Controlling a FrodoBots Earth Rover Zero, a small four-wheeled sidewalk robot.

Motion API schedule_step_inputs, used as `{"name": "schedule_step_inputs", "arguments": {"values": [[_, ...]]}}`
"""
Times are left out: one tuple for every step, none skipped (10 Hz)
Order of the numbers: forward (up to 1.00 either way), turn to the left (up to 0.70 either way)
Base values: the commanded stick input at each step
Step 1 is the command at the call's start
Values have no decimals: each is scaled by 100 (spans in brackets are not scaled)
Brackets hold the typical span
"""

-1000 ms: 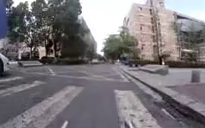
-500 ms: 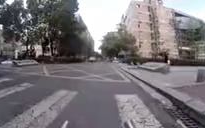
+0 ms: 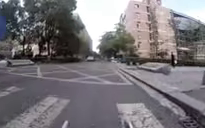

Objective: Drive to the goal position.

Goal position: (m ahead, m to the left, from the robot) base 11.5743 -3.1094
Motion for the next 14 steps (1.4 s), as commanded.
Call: {"name": "schedule_step_inputs", "arguments": {"values": [[70, 0], [70, 0], [70, 0], [70, 0], [70, 0], [70, 0], [70, -1], [70, -11], [70, -13], [70, -14], [70, -14], [70, -14], [70, -14], [70, -14]]}}
